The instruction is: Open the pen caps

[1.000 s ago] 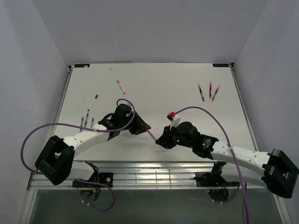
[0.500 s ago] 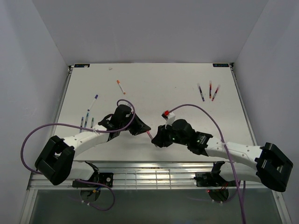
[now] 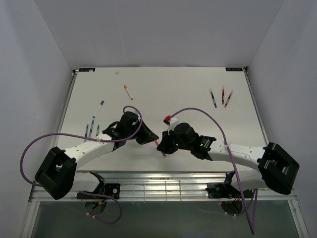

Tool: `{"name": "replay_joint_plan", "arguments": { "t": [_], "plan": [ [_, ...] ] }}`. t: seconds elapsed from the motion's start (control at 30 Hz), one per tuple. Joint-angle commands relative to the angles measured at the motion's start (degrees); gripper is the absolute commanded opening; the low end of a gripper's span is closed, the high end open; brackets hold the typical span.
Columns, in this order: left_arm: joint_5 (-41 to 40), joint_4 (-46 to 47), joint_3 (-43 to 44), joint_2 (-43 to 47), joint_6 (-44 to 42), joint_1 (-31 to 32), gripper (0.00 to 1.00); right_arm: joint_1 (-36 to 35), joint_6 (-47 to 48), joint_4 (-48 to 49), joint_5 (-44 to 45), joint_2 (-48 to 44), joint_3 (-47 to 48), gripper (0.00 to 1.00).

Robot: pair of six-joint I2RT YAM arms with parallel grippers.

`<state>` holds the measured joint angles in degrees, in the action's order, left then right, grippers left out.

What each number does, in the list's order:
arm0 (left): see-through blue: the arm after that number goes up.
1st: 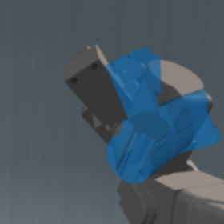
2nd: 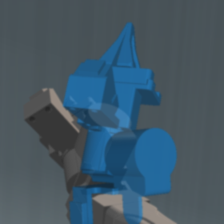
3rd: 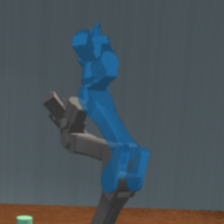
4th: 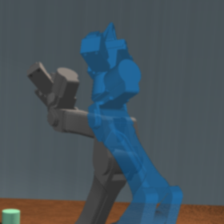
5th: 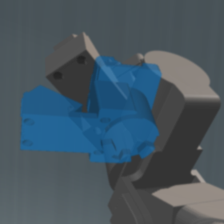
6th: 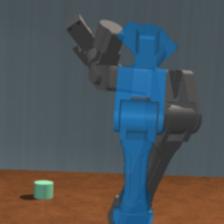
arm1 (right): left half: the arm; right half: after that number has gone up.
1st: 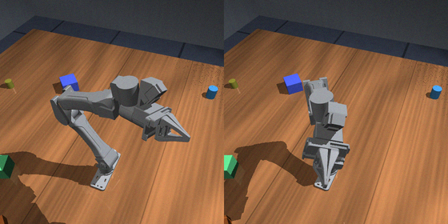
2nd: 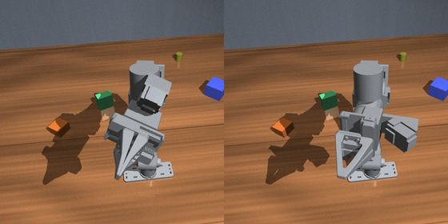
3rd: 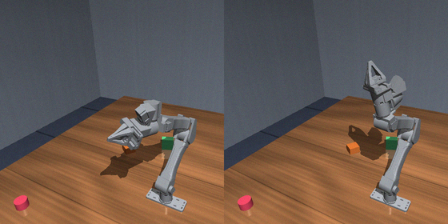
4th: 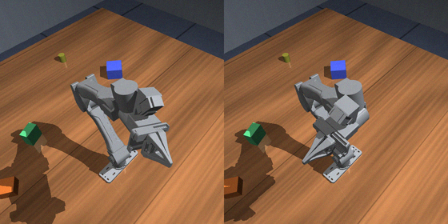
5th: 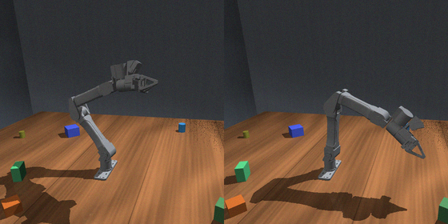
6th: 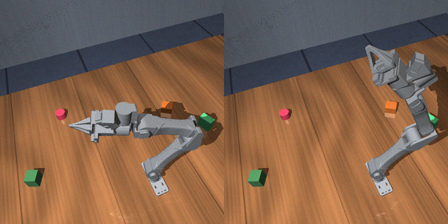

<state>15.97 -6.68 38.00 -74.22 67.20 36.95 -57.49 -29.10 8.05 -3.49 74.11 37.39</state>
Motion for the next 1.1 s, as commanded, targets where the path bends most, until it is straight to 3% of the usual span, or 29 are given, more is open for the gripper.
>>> {"name": "replay_joint_plan", "arguments": {
  "t": [0.0, 0.13, 0.2, 0.23, 0.3, 0.33, 0.47, 0.6, 0.73, 0.87, 1.07],
  "plan": [
    [-0.4, -1.2, 2.6, 2.0, -1.5, 0.1, 0.00, -0.2, 1.5, 1.1, -1.5, 1.1, 1.5, 0.10],
    [-4.3, -5.8, 6.0, 1.4, -3.5, -0.2, 0.00, -0.4, 1.8, -0.9, -1.7, 1.7, 1.1, 0.08],
    [-6.3, -10.2, 10.1, 0.5, -5.6, -2.3, 0.00, -2.9, 2.5, -5.0, 3.3, 1.3, 0.9, 0.08],
    [-7.1, -11.9, 11.6, -0.7, -6.0, -3.6, 0.00, -4.4, 2.6, -7.4, 12.3, 1.5, 1.7, 0.08],
    [-5.2, -14.8, 15.8, -2.2, -7.0, -9.7, 0.00, -10.6, 1.4, -13.1, 22.0, 2.9, 2.9, 0.08],
    [-2.6, -15.3, 16.7, -2.7, -6.9, -11.8, 0.00, -12.5, -0.3, -19.8, 31.8, 3.8, 4.7, 0.08],
    [1.2, -14.2, 19.3, -3.5, -6.1, -18.8, 0.00, -20.6, -7.2, -28.6, 43.4, 7.8, 7.1, 0.08],
    [1.8, -13.7, 19.8, -3.1, -7.9, -19.5, 0.00, -19.9, -5.5, -21.9, 38.5, 3.4, 3.7, 0.08],
    [3.0, -11.3, 15.3, -1.3, -11.3, -19.5, 0.00, -11.6, -1.4, -11.5, 22.7, -3.3, -0.6, 0.08],
    [4.0, -11.5, 11.2, 0.0, -15.5, -19.4, 0.00, -2.6, 1.6, -11.1, 17.8, -5.3, 0.0, 0.08],
    [5.5, -11.2, 3.7, 5.0, -17.5, -18.9, 0.00, 11.5, 7.3, -15.5, 12.7, -0.7, 6.7, 0.08]
  ]
}}
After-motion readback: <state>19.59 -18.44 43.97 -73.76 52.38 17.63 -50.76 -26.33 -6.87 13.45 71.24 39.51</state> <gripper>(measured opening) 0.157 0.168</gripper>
